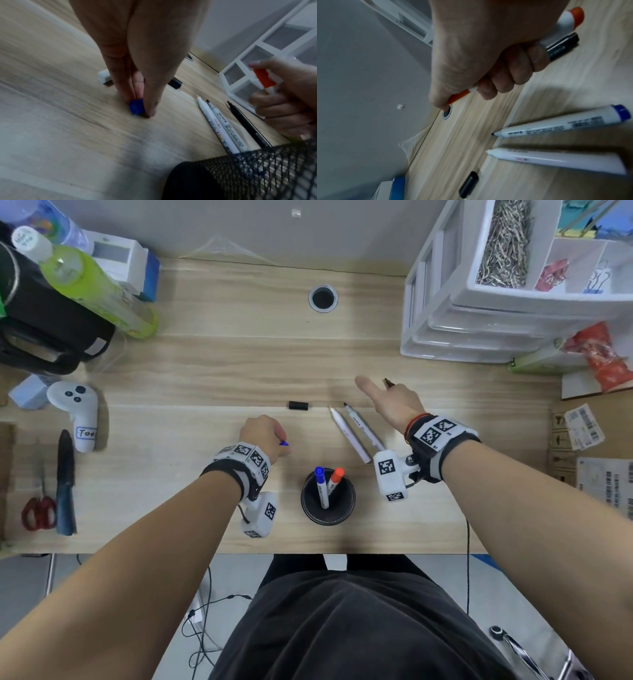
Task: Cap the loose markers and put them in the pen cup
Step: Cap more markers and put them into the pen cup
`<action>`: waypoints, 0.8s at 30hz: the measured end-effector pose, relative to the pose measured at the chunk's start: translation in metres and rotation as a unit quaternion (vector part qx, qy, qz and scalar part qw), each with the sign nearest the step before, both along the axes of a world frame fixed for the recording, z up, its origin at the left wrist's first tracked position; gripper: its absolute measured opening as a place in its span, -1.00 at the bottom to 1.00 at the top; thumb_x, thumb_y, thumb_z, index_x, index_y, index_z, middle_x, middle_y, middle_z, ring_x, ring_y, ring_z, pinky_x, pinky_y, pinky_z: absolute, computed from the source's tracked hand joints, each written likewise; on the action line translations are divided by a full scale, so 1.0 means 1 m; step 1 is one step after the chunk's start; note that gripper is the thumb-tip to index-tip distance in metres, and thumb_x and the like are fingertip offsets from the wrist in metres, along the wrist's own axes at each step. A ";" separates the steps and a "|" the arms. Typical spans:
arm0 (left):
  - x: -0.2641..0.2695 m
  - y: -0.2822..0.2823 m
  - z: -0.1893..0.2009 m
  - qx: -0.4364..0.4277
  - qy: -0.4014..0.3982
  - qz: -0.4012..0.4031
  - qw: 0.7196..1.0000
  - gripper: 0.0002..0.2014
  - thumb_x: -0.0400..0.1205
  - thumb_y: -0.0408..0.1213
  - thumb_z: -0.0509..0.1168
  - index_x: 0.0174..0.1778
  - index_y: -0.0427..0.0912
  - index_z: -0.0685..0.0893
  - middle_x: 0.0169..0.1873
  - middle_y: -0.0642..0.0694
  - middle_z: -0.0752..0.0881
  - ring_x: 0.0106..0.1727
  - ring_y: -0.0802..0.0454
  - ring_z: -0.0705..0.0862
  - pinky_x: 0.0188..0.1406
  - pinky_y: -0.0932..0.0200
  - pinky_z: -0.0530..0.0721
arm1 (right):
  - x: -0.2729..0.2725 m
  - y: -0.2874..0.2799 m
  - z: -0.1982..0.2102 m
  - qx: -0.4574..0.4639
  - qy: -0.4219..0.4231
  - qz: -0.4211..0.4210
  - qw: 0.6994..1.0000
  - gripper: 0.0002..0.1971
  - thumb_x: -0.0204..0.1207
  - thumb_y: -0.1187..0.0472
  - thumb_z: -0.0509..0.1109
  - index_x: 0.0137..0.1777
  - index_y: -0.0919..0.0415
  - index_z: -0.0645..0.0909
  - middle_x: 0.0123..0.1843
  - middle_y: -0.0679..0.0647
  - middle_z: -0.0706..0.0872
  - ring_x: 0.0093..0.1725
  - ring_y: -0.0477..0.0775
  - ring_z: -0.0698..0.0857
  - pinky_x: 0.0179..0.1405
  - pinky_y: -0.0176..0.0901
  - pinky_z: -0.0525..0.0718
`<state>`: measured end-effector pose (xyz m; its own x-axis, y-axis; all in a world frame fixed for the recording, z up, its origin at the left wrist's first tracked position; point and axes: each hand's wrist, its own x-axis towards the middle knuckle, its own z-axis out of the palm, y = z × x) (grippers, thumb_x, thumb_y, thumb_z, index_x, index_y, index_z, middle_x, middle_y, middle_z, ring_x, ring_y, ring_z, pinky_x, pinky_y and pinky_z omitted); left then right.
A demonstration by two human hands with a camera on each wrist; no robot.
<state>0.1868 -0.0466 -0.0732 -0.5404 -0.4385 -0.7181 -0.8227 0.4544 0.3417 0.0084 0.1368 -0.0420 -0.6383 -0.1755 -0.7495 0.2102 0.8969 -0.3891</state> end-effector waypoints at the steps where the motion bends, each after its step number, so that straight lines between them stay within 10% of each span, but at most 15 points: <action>1: -0.002 0.000 0.000 0.007 0.013 0.008 1.000 -0.79 0.41 -0.22 0.59 -0.09 -0.12 0.80 -0.14 -0.07 0.81 -0.06 -0.03 0.77 -0.04 0.15 0.72 | 0.001 0.004 -0.003 0.008 0.000 0.029 1.000 -0.17 0.15 -0.69 0.24 -0.17 0.17 0.49 -0.20 0.01 0.63 -0.19 0.10 0.66 -0.23 -0.06 0.51; 11: -0.045 0.004 0.021 0.218 0.171 0.210 0.938 -0.81 0.64 -0.49 0.34 0.16 -0.37 0.70 0.05 -0.30 0.66 0.06 -0.24 0.73 -0.07 0.13 0.83 | 0.003 0.019 -0.026 0.103 0.022 0.248 0.963 -0.65 0.23 -0.04 0.62 -0.32 0.15 0.54 -0.34 0.04 0.67 -0.30 0.06 0.70 -0.38 -0.15 0.62; 19: -0.057 0.001 0.035 0.275 0.204 0.286 0.895 -0.60 0.53 -0.56 0.44 0.30 -0.34 0.64 0.09 -0.26 0.74 0.13 -0.23 0.77 0.23 0.05 0.73 | -0.013 0.010 -0.003 -0.143 0.007 0.118 0.983 -0.79 0.25 0.05 0.68 -0.20 0.09 0.76 -0.24 0.02 0.84 -0.20 -0.01 0.77 -0.13 -0.15 0.69; 24: -0.067 -0.005 0.048 0.213 0.236 0.233 0.919 -0.64 0.54 -0.56 0.44 0.27 -0.38 0.66 0.08 -0.26 0.75 -0.09 0.06 0.75 -0.20 0.46 0.68 | -0.032 0.001 0.020 -0.215 0.015 0.108 0.971 -0.77 0.28 0.05 0.73 -0.12 0.07 0.82 -0.23 0.04 0.87 -0.25 -0.12 0.76 -0.08 -0.18 0.66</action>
